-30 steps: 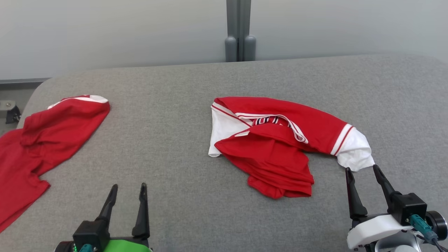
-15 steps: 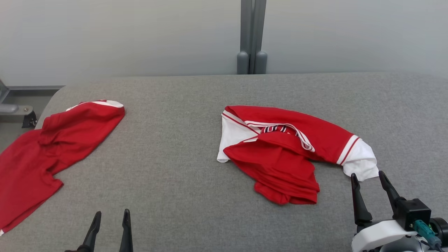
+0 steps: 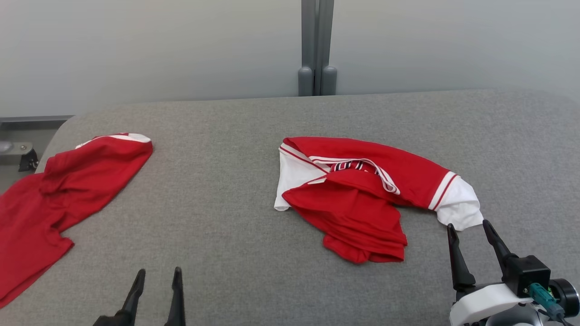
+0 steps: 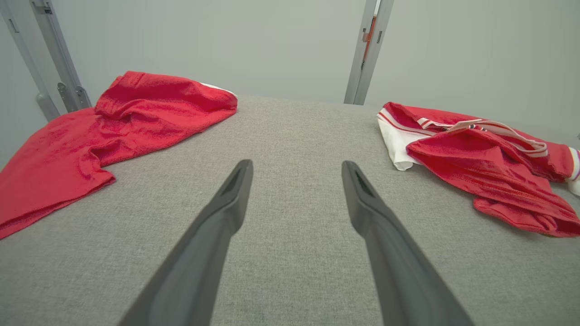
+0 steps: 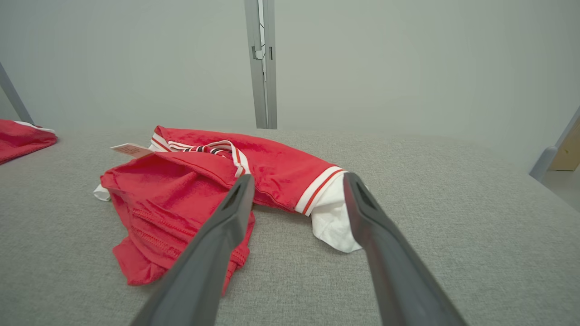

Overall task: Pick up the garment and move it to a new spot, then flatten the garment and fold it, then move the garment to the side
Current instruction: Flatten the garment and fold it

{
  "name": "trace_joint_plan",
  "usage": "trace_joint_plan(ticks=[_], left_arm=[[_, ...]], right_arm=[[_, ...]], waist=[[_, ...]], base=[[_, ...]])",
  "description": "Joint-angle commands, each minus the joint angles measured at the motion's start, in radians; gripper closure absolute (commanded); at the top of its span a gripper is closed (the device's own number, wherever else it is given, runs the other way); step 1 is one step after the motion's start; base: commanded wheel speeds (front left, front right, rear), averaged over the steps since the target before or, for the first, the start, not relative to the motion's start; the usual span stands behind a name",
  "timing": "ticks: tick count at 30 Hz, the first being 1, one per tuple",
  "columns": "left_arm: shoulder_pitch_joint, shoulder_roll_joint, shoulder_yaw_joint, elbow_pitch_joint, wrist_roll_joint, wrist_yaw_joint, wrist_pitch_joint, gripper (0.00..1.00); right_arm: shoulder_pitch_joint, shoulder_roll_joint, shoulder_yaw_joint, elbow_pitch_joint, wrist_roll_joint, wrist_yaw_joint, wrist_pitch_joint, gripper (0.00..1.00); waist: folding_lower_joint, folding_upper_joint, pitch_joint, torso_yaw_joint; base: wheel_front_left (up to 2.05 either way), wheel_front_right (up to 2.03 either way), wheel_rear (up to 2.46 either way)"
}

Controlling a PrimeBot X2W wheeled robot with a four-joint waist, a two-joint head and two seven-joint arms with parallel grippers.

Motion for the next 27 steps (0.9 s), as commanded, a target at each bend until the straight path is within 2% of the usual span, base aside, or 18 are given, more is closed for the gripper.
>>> trace_joint_plan(ticks=[1, 7, 11, 16, 19, 27], left_arm=[[-0.045, -0.001, -0.026, 0.002, -0.011, -0.003, 0.000, 0.00], [-0.212, 0.070, -0.166, 0.041, -0.048, -0.002, -0.001, 0.00], [-0.377, 0.124, -0.284, 0.138, -0.094, -0.002, 0.020, 0.00], [-0.599, 0.179, -0.473, 0.267, -0.218, -0.002, 0.136, 0.00], [-0.690, 0.193, -0.543, 0.328, -0.299, -0.002, 0.181, 0.00], [-0.828, 0.262, -0.727, 0.432, -0.450, -0.002, 0.163, 0.00]], right_arm=[[-0.009, -0.003, 0.004, -0.001, 0.001, -0.001, -0.003, 0.00], [-0.045, -0.002, 0.029, -0.012, -0.004, -0.001, -0.003, 0.00], [-0.086, -0.003, 0.052, -0.029, 0.006, -0.001, -0.003, 0.00], [-0.116, -0.002, 0.072, -0.027, 0.013, -0.001, -0.003, 0.00], [-0.133, -0.003, 0.075, -0.026, 0.012, -0.001, -0.003, 0.00], [-0.159, -0.002, 0.077, -0.028, 0.018, -0.001, -0.003, 0.00]], waist=[[0.0000, 0.0000, 0.010, -0.014], [0.0000, 0.0000, 0.048, -0.076], [0.0000, 0.0000, 0.121, -0.125], [0.0000, 0.0000, 0.201, -0.163], [0.0000, 0.0000, 0.229, -0.182], [0.0000, 0.0000, 0.261, -0.216]], base=[[0.00, 0.00, 0.00], [0.00, 0.00, 0.00], [0.00, 0.00, 0.00], [0.00, 0.00, 0.00], [0.00, 0.00, 0.00], [0.00, 0.00, 0.00]])
